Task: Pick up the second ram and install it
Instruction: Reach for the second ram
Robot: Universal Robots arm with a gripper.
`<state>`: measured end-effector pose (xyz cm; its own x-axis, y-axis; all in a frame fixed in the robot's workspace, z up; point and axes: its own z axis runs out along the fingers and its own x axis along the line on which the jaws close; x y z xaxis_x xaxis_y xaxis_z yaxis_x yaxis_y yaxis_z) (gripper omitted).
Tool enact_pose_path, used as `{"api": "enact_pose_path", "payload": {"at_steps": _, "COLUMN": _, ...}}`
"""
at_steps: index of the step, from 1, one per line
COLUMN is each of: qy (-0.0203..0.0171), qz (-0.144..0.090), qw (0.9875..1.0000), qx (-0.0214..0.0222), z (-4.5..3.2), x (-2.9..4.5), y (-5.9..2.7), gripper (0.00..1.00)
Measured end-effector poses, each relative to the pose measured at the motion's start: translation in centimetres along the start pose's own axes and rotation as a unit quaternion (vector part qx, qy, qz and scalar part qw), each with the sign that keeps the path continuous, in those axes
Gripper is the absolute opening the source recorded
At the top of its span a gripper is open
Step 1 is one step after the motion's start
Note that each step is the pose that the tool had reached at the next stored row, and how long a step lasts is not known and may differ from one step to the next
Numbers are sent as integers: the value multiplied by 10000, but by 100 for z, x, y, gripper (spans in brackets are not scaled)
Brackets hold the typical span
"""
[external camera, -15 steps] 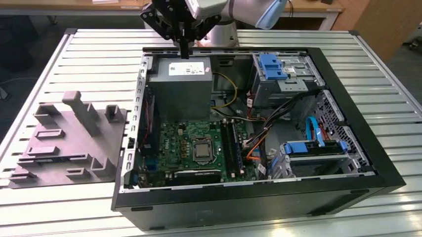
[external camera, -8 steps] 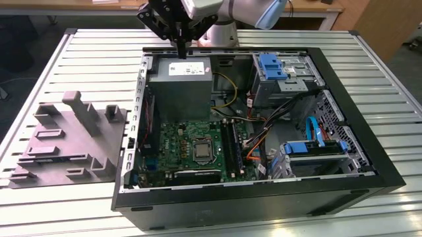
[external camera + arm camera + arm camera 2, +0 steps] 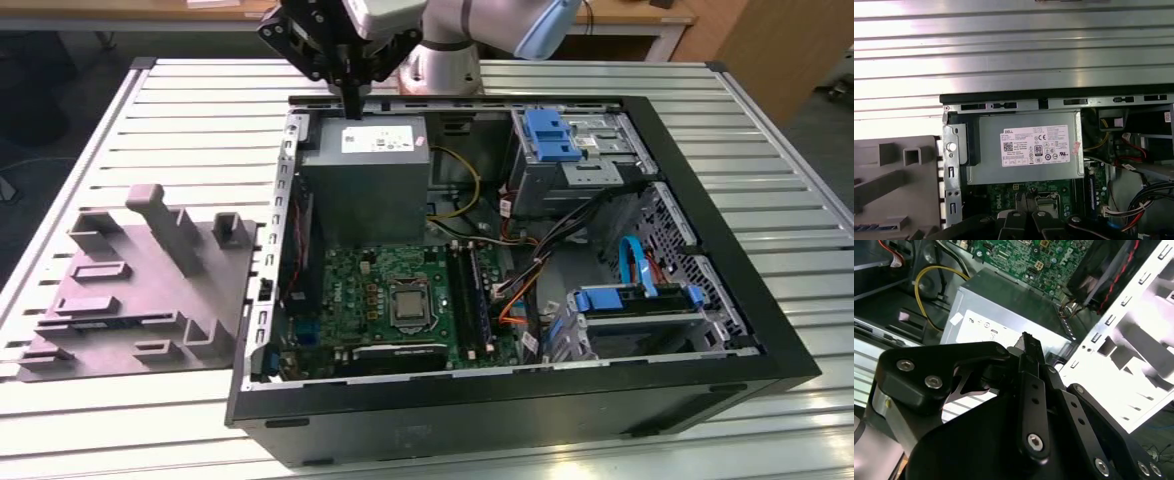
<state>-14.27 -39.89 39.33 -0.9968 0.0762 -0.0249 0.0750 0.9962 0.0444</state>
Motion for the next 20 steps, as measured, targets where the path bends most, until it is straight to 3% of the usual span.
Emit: {"api": "enact_pose_path", "payload": {"at_steps": 20, "qy": -28, "qz": -1, "qw": 10000, "qx": -3, "z": -15, "x": 583, "y": -44, "gripper": 10}}
